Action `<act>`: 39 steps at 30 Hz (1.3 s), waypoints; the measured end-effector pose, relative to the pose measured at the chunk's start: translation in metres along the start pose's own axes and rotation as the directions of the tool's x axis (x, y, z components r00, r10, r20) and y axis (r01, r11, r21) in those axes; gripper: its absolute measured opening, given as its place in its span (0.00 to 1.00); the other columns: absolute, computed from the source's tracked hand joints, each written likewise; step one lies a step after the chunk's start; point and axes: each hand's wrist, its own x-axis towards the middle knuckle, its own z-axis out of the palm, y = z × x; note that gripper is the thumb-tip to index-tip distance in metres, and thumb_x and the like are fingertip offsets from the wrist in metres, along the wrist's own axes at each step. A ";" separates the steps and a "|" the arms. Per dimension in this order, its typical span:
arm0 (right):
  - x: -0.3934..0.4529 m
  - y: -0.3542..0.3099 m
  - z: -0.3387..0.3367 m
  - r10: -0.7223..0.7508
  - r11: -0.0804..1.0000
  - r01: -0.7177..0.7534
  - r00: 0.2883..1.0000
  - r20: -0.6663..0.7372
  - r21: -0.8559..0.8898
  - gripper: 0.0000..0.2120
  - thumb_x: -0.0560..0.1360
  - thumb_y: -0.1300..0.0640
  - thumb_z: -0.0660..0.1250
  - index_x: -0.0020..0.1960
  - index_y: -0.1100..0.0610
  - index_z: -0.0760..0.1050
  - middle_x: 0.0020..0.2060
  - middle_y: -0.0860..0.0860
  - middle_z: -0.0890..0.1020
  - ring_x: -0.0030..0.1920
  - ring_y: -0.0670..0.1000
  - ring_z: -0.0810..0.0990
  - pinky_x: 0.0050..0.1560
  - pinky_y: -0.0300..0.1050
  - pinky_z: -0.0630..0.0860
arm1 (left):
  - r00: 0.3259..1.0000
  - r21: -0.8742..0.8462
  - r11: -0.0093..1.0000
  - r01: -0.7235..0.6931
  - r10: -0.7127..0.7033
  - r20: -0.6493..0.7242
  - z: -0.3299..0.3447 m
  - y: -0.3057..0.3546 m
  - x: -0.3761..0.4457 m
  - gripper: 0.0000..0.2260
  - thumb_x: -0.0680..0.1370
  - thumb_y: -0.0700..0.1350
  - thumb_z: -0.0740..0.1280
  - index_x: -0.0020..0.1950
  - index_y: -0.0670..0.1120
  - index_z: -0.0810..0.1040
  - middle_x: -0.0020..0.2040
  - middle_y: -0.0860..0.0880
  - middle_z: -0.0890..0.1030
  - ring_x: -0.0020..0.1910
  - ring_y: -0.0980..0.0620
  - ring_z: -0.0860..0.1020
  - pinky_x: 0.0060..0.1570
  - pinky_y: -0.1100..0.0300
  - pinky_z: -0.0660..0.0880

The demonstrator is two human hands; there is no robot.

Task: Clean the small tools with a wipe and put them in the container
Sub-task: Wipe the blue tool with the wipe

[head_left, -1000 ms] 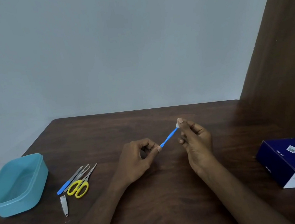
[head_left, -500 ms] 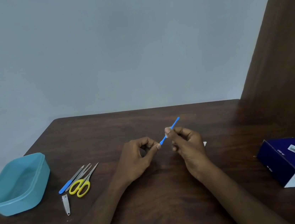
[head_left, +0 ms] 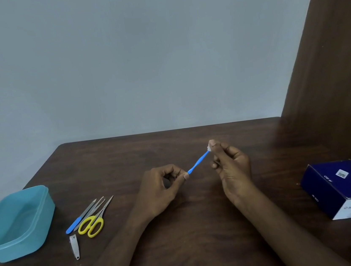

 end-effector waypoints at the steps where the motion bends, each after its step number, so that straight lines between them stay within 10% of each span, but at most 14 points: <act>1: 0.002 0.000 -0.001 0.004 1.000 -0.003 1.000 -0.009 0.012 0.07 0.76 0.60 0.77 0.40 0.55 0.89 0.35 0.49 0.84 0.31 0.44 0.70 0.35 0.40 0.70 | 1.000 0.000 1.000 0.003 -0.003 0.002 0.000 0.000 0.000 0.08 0.80 0.47 0.77 0.42 0.54 0.86 0.34 0.58 0.84 0.28 0.65 0.76 0.33 0.68 0.71; 22: -0.004 0.003 0.001 -0.026 0.999 0.026 1.000 0.014 0.032 0.04 0.75 0.60 0.79 0.41 0.56 0.87 0.37 0.49 0.85 0.30 0.44 0.70 0.35 0.43 0.69 | 0.999 -0.002 1.000 0.014 -0.014 0.041 -0.003 0.004 -0.002 0.09 0.81 0.48 0.76 0.41 0.53 0.85 0.31 0.59 0.81 0.27 0.63 0.74 0.32 0.70 0.68; 26: -0.013 0.014 0.000 0.084 0.970 -0.040 0.980 0.178 -0.238 0.08 0.75 0.53 0.79 0.41 0.56 0.86 0.31 0.50 0.74 0.31 0.47 0.67 0.37 0.45 0.66 | 1.000 -0.031 0.999 0.012 -0.011 0.028 -0.003 0.005 -0.003 0.10 0.81 0.47 0.75 0.40 0.54 0.83 0.31 0.60 0.80 0.27 0.63 0.73 0.31 0.67 0.69; 30: -0.026 0.013 0.007 0.123 0.904 0.031 0.936 0.329 -0.426 0.07 0.78 0.55 0.77 0.42 0.57 0.86 0.32 0.46 0.84 0.30 0.40 0.74 0.35 0.39 0.70 | 1.000 -0.059 0.998 0.001 0.000 0.010 -0.004 0.005 -0.002 0.13 0.82 0.47 0.74 0.38 0.54 0.81 0.33 0.59 0.79 0.27 0.64 0.72 0.32 0.69 0.67; 39: -0.025 0.008 0.007 0.026 0.943 0.053 0.973 0.231 -0.329 0.07 0.78 0.55 0.77 0.46 0.59 0.86 0.29 0.43 0.82 0.28 0.41 0.73 0.32 0.35 0.69 | 1.000 -0.101 0.995 0.004 -0.005 -0.010 -0.004 0.007 -0.002 0.07 0.82 0.45 0.74 0.44 0.50 0.86 0.37 0.55 0.84 0.32 0.63 0.77 0.37 0.73 0.70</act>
